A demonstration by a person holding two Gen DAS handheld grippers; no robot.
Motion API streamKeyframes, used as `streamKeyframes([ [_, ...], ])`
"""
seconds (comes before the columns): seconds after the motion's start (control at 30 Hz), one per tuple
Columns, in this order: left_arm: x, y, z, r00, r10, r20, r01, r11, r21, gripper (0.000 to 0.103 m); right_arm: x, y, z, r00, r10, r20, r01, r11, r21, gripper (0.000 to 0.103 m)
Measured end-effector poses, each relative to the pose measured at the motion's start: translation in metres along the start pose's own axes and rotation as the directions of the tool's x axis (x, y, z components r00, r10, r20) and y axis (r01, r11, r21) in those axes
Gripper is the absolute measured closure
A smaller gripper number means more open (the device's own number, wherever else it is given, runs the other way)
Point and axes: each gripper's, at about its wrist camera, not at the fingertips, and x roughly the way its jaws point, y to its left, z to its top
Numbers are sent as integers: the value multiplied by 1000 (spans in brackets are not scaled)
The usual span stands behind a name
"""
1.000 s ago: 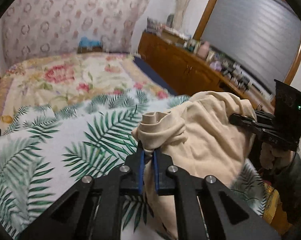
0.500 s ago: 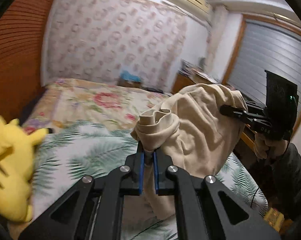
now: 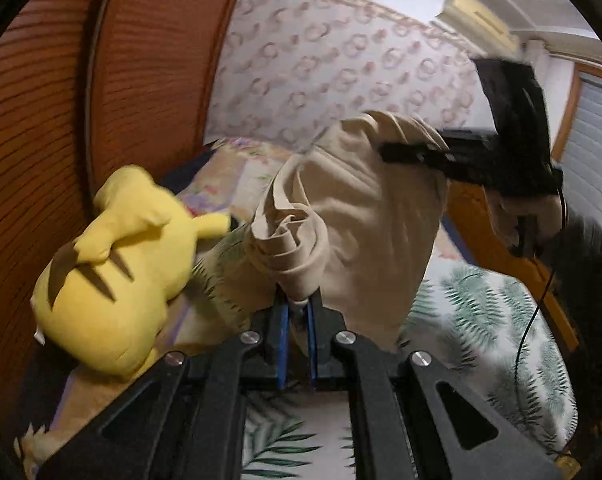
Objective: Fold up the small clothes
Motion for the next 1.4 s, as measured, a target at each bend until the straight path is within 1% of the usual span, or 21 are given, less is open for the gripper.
streamKeyframes([
  [0.07, 8, 10, -6, 1000, 12, -19, -12, 1000, -9, 98, 21, -4, 3, 1000, -3, -21, 3, 1000, 14, 91],
  [0.17, 16, 14, -7, 999, 16, -37, -17, 1000, -18, 98, 42, -12, 3, 1000, 0, -25, 2, 998, 67, 89],
  [0.23, 19, 15, -9, 999, 16, -51, -17, 1000, -13, 98, 51, -19, -1, 999, -20, -50, 26, 992, 122, 78],
  [0.27, 21, 13, -9, 998, 28, -59, -28, 1000, -1, 98, 53, -21, -3, 998, -33, -55, 41, 989, 142, 64],
  [0.3, 18, 11, -8, 997, 35, -62, -35, 999, 7, 98, 51, -24, -5, 997, -47, -59, 57, 983, 176, 47],
  [0.33, 18, 8, -7, 997, 36, -65, -35, 999, 17, 96, 47, -27, -9, 997, -53, -56, 63, 978, 197, 41],
  [0.37, 18, 5, -8, 997, 40, -67, -38, 999, 29, 94, 41, -29, -13, 996, -76, -49, 85, 971, 223, 38],
  [0.47, 11, -4, -6, 996, 71, -49, -68, 996, 56, 90, 17, -30, -28, 993, -113, -39, 119, 952, 280, 37],
  [0.53, 7, -11, -5, 997, 65, -38, -62, 995, 75, 88, -3, -25, -44, 989, -145, -33, 148, 936, 319, 37],
  [0.6, 2, -21, -5, 997, 66, -26, -63, 993, 100, 86, -28, -14, -63, 982, -185, -23, 181, 917, 356, 37],
  [0.67, -5, -33, -5, 997, 76, -8, -75, 989, 125, 85, -49, -2, -80, 978, -208, -17, 198, 900, 387, 37],
  [0.73, -9, -44, -5, 997, 74, 0, -73, 987, 140, 84, -72, 13, -101, 969, -244, -23, 231, 875, 424, 36],
  [0.8, -13, -57, -7, 998, 57, 5, -57, 986, 154, 84, -94, 26, -120, 964, -266, -26, 247, 849, 467, 34],
  [0.93, -17, -88, -15, 997, 76, 11, -77, 977, 201, 84, -134, 45, -153, 943, -330, -39, 296, 782, 549, 30],
  [0.97, -18, -95, -17, 997, 73, 8, -73, 976, 207, 84, -144, 49, -160, 936, -348, -46, 312, 766, 562, 29],
  [1.13, -24, -129, -27, 998, 70, 4, -69, 968, 243, 84, -198, 67, -190, 888, -454, -69, 396, 682, 615, 29],
  [1.2, -27, -142, -29, 998, 64, 10, -64, 965, 256, 84, -220, 74, -202, 870, -489, -69, 415, 648, 638, 29],
  [1.3, -33, -161, -30, 999, 50, 21, -54, 961, 272, 84, -246, 85, -215, 843, -532, -77, 445, 612, 654, 29],
  [1.4, -39, -181, -31, 999, 32, 39, -42, 955, 292, 84, -270, 94, -227, 826, -559, -69, 448, 577, 682, 29],
])
